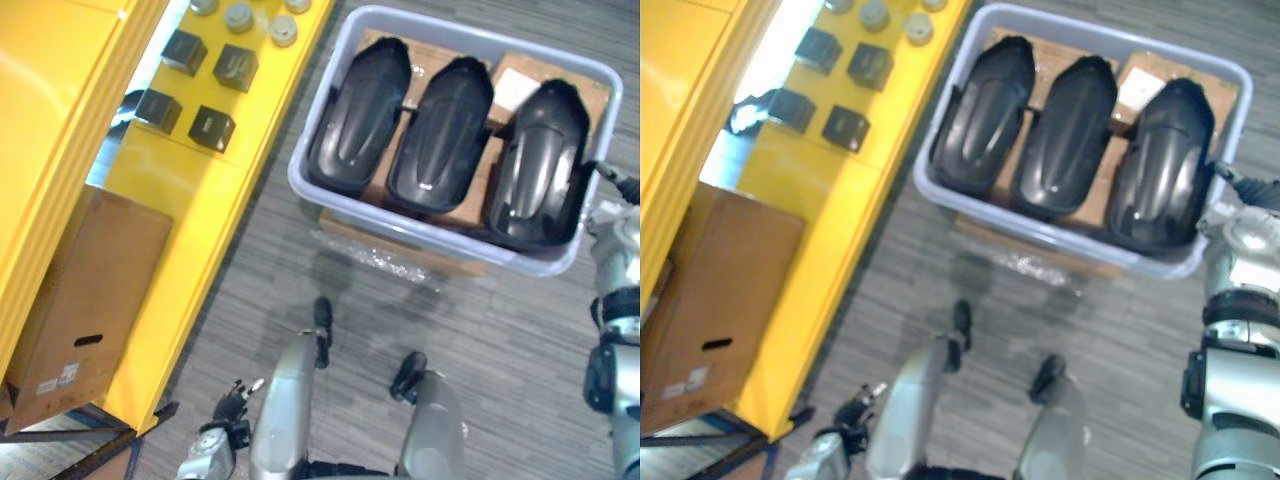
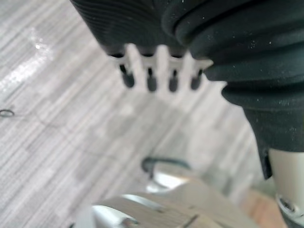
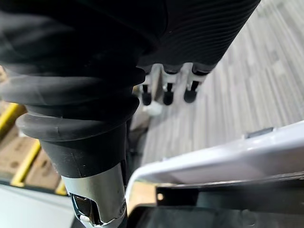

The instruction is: Walk over and take plastic housings, then place them on the shelf

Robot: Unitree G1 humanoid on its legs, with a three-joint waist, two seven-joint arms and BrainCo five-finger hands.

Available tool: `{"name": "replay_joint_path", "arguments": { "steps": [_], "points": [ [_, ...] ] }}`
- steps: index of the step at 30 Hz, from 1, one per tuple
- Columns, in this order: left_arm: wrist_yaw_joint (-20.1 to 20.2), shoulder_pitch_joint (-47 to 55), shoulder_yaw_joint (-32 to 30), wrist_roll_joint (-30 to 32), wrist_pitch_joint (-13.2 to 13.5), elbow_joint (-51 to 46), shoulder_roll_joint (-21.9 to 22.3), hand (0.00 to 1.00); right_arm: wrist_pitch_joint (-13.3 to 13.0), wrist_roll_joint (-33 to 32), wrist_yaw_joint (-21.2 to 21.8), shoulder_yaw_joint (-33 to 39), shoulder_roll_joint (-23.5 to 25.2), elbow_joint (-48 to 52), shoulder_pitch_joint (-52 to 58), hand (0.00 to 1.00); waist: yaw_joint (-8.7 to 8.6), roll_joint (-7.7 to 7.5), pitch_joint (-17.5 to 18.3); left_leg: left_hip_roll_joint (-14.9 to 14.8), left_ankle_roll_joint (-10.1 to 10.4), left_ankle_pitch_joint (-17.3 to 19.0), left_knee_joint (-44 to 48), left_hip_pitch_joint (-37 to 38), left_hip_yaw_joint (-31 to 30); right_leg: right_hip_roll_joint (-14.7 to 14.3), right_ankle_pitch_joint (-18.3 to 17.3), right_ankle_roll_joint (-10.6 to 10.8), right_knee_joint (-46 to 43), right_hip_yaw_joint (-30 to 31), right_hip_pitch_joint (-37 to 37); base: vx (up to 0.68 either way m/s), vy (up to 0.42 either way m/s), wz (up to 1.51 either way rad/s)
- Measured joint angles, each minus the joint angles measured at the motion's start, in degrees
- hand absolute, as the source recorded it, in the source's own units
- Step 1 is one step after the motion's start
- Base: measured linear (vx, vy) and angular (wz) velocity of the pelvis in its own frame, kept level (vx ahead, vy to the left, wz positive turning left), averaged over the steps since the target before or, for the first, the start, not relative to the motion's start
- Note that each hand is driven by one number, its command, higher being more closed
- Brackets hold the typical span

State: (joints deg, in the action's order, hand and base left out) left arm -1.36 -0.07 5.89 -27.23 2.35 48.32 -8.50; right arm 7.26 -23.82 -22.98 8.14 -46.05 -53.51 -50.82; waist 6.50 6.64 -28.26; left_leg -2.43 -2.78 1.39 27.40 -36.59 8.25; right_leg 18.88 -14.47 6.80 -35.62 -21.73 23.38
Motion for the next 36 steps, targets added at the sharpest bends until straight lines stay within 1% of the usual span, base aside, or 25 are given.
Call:
{"name": "replay_joint_path", "arguments": {
  "steps": [1, 3, 4, 5, 6, 8, 9, 10, 11, 13, 14, 16, 18, 22, 23, 25, 27, 28, 30, 32, 33, 34, 36],
  "points": [
    [0.08, -0.06, 0.02, -0.01, 0.0, -0.13, 0.02, 0.0, 0.66, 0.0, 0.46, -0.03, -0.12, -0.05, -0.13, 0.0, 0.18, 0.15, 0.1, -0.06, -0.04, 0.03, 0.23, -0.41, 0.0, 0.0, -0.02, -0.03, -0.21, 0.06, 0.4, -0.02, 0.013, -0.04],
    [0.23, -0.21, 0.57, -1.77, 0.01, -0.54, 0.02, 0.0, 3.56, 0.31, 0.87, -2.34, -0.54, -1.48, -1.22, 0.0, 0.69, 0.29, 0.17, -0.17, -0.06, 0.04, 0.58, -1.52, 0.07, 0.04, -0.04, -0.07, -0.72, 0.25, 1.63, 0.0, 0.0, 0.0],
    [0.25, -0.24, 0.73, -1.96, 0.01, -0.55, 0.02, 0.0, 4.13, 0.37, 1.04, -2.64, -0.54, -1.68, -1.4, 0.0, 0.74, 0.33, 0.15, -0.18, -0.06, 0.04, 0.62, -1.7, 0.07, 0.04, -0.04, -0.08, -0.78, 0.25, 1.81, 0.0, 0.0, 0.0],
    [0.25, -0.29, 1.25, -2.21, 0.01, -0.64, -0.07, 0.0, 5.69, 0.4, 1.9, -3.61, -0.56, -2.34, -1.63, 0.0, 0.94, 0.52, 0.27, -0.2, -0.07, 0.03, 0.77, -2.44, 0.05, 0.05, -0.03, -0.08, -0.91, 0.27, 2.52, 0.0, 0.0, 0.0],
    [0.25, -0.31, 1.4, -2.24, 0.01, -0.74, -0.09, 0.0, 6.23, 0.4, 2.03, -4.11, -0.57, -2.49, -1.8, 0.0, 0.99, 0.57, 0.26, -0.21, -0.08, 0.02, 0.85, -2.71, 0.06, 0.06, -0.03, -0.08, -0.94, 0.27, 2.78, 0.0, 0.0, 0.0],
    [0.25, -0.42, 1.79, -4.2, 0.04, -1.44, 0.02, 0.0, 7.52, 0.75, 2.98, -4.96, -0.71, -3.4, -1.97, 0.0, 1.45, 1.1, 0.14, -0.15, -0.22, -0.06, 1.07, -3.79, 0.06, 0.09, 0.01, -0.04, -1.15, 0.28, 3.79, 0.0, 0.0, 0.0],
    [0.25, -0.57, 1.97, -4.34, 0.04, -1.6, 0.07, 0.0, 7.76, 1.47, 2.96, -5.03, -1.19, -3.4, -1.97, 0.0, 1.63, 1.31, 0.05, -0.12, -0.42, -0.19, 1.09, -3.93, 0.05, 0.1, 0.02, -0.01, -1.16, 0.26, 3.91, 0.0, 0.0, 0.0],
    [0.25, -0.69, 2.28, -4.49, 0.1, -2.28, 0.09, 0.0, 8.66, 2.3, 3.23, -5.34, -2.84, -3.7, -2.39, 1.0, 2.24, 1.75, 0.27, 0.0, -0.6, -0.31, 1.12, -4.72, 0.09, 0.16, 0.04, -0.01, -1.38, 0.33, 4.78, 0.01, 0.01, 0.04],
    [0.25, -0.72, 2.29, -4.58, 0.2, -2.6, 0.1, 0.0, 9.36, 2.65, 3.64, -6.29, -3.62, -3.86, -2.96, 1.0, 2.27, 2.04, 0.16, 0.04, -0.67, -0.36, 1.14, -5.12, 0.07, 0.21, 0.04, -0.01, -1.52, 0.32, 5.17, 0.0, 0.0, 0.0],
    [0.26, -0.89, 2.37, -5.98, 0.18, -2.63, 0.09, 0.0, 9.74, 4.36, 4.18, -6.9, -3.87, -4.32, -3.78, 1.0, 2.28, 2.3, 0.05, 0.07, -0.73, -0.42, 1.12, -5.68, 0.09, 0.37, 0.04, -0.01, -1.73, 0.34, 5.83, 0.0, 0.0, 0.0],
    [0.27, -1.06, 2.99, -6.53, 0.21, -2.65, 0.1, 0.0, 10.4, 6.41, 4.16, -7.35, -4.92, -4.65, -4.04, 1.0, 2.33, 2.73, 0.04, 0.16, -0.77, -0.46, 1.11, -5.91, 0.1, 0.43, 0.04, -0.01, -1.96, 0.39, 6.16, 0.0, 0.0, 0.0],
    [0.33, -1.14, 3.86, -6.61, 0.39, -2.67, 0.1, 0.0, 10.72, 8.26, 4.66, -7.41, -6.36, -4.9, -4.65, 1.0, 2.36, 3.17, 0.26, 0.16, -0.72, -0.49, 1.1, -6.55, 0.12, 0.46, 0.01, -0.06, -2.24, 0.53, 7.02, 0.0, 0.0, 0.0],
    [0.42, -1.62, 4.0, -6.67, 0.57, -2.65, 0.1, 0.0, 11.04, 11.2, 4.91, -7.4, -7.1, -4.95, -4.65, 1.0, 2.38, 3.26, 0.22, 0.18, -0.67, -0.53, 1.11, -6.7, 0.25, 0.79, -0.2, -0.23, -2.89, 0.84, 7.62, 0.0, 0.0, 0.0],
    [0.49, -1.66, 4.31, -6.67, 0.96, -2.72, 0.1, 0.0, 11.72, 14.26, 4.61, -9.11, -7.83, -5.73, -4.57, 1.0, 2.41, 3.44, 0.34, 0.17, -0.56, -0.6, 1.12, -6.56, 0.2, 0.88, -0.72, -0.35, -3.49, 0.86, 7.73, 0.01, -0.016, 0.01],
    [0.49, -1.67, 4.32, -6.68, 1.01, -2.73, 0.08, 0.0, 11.94, 15.84, 4.13, -9.76, -7.84, -6.08, -4.53, 1.0, 2.42, 3.54, 0.41, 0.17, -0.51, -0.64, 1.12, -6.53, 0.12, 0.88, -0.83, -0.37, -3.63, 0.84, 7.72, 0.01, -0.03, 0.03],
    [0.5, -1.67, 4.41, -6.69, 0.99, -3.25, 0.18, 0.0, 12.31, 17.78, 4.06, -10.0, -7.84, -6.3, -4.46, 1.0, 2.5, 3.84, 0.61, 0.2, -0.48, -0.66, 1.12, -6.52, 0.05, 0.89, -0.93, -0.32, -3.76, 0.78, 7.71, 0.0, -0.014, 0.02],
    [0.52, -1.65, 4.52, -6.72, 0.9, -3.89, 0.49, 0.0, 12.65, 17.95, 4.06, -10.53, -7.97, -6.81, -4.23, 1.0, 2.62, 4.39, 0.98, 0.27, -0.46, -0.69, 1.12, -6.5, -0.15, 0.88, -0.93, -0.31, -3.74, 0.47, 7.46, 0.01, -0.014, 0.05],
    [0.52, -1.65, 4.68, -6.72, 0.89, -4.19, 0.55, 0.0, 12.56, 17.97, 4.06, -10.66, -7.95, -6.78, -3.98, 1.0, 2.64, 4.52, 1.07, 0.32, -0.45, -0.71, 1.12, -6.47, -0.25, 0.87, -0.94, -0.3, -3.72, 0.29, 7.31, 0.01, -0.015, 0.1],
    [0.57, -1.67, 5.8, -6.71, 0.93, -4.82, 0.56, 0.0, 11.45, 18.0, 4.14, -11.12, -7.91, -6.97, -3.33, 1.0, 2.68, 5.05, 1.43, 0.5, -0.47, -0.84, 1.12, -6.4, -0.91, 0.76, -0.93, -0.3, -3.51, -0.35, 6.61, 0.01, -0.015, 0.12],
    [0.94, -1.69, 6.14, -7.68, 0.95, -5.9, 0.82, 0.0, 9.34, 19.4, 4.06, -11.14, -7.26, -7.12, -3.16, 1.0, 2.92, 5.16, 1.53, 0.51, -0.41, -0.91, 1.12, -5.95, -1.27, 0.54, -0.93, -0.3, -3.3, -0.63, 5.79, 0.0, -0.013, 0.08],
    [1.33, -1.69, 6.11, -8.9, 0.93, -6.2, 1.01, 0.0, 8.85, 20.21, 4.04, -11.18, -7.03, -7.14, -3.07, 1.0, 2.98, 5.16, 1.53, 0.48, -0.42, -0.91, 1.11, -5.67, -1.31, 0.47, -0.92, -0.29, -3.16, -0.72, 5.4, 0.0, 0.0, 0.0],
    [2.25, -1.68, 6.11, -12.71, 0.91, -6.23, 1.53, 0.0, 7.82, 20.56, 3.6, -11.66, -6.56, -7.14, -2.81, 1.0, 3.18, 5.13, 1.54, 0.29, -0.42, -0.9, 1.1, -4.81, -1.41, 0.19, -0.84, -0.23, -2.63, -0.94, 4.29, 0.0, 0.0, 0.0],
    [2.84, -1.8, 6.06, -17.78, 0.86, -6.5, 2.51, 0.0, 6.6, 21.95, 1.84, -12.47, -6.22, -7.08, -2.79, 1.0, 3.29, 5.12, 1.54, 0.1, -0.41, -0.9, 1.07, -4.03, -1.6, -0.03, -0.8, -0.22, -2.12, -1.52, 2.97, 0.0, -0.005, 0.02]
  ]
}}
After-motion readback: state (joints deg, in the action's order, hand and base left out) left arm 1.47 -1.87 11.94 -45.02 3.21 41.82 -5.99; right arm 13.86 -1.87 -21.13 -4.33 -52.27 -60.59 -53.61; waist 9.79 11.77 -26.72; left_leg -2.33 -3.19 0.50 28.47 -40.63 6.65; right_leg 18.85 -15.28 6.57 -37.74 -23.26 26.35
